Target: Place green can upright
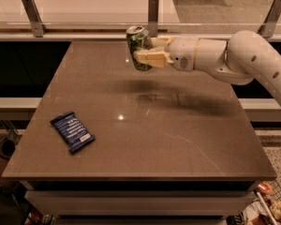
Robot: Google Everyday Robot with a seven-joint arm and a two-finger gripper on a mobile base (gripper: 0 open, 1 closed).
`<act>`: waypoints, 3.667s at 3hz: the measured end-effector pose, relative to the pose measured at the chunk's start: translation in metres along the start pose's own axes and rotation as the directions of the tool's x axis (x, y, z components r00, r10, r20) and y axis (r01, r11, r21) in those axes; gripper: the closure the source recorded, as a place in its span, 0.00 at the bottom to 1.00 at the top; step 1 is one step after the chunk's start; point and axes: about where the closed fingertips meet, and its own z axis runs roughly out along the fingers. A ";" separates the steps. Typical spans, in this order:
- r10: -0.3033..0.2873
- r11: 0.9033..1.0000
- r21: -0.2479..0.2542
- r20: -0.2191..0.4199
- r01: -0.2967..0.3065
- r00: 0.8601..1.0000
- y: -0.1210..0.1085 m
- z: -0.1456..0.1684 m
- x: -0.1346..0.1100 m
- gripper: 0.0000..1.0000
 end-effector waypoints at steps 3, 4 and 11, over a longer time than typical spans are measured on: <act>-0.044 0.995 0.093 -0.021 0.046 0.999 0.004 -0.017 0.007 1.00; -0.051 0.993 0.106 -0.072 0.059 0.996 0.003 -0.016 0.013 1.00; 0.058 0.998 0.016 -0.118 -0.057 0.991 0.011 0.030 0.060 1.00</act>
Offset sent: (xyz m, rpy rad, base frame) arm -0.0141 -0.0293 -0.0005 -0.0315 -0.0671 -0.1258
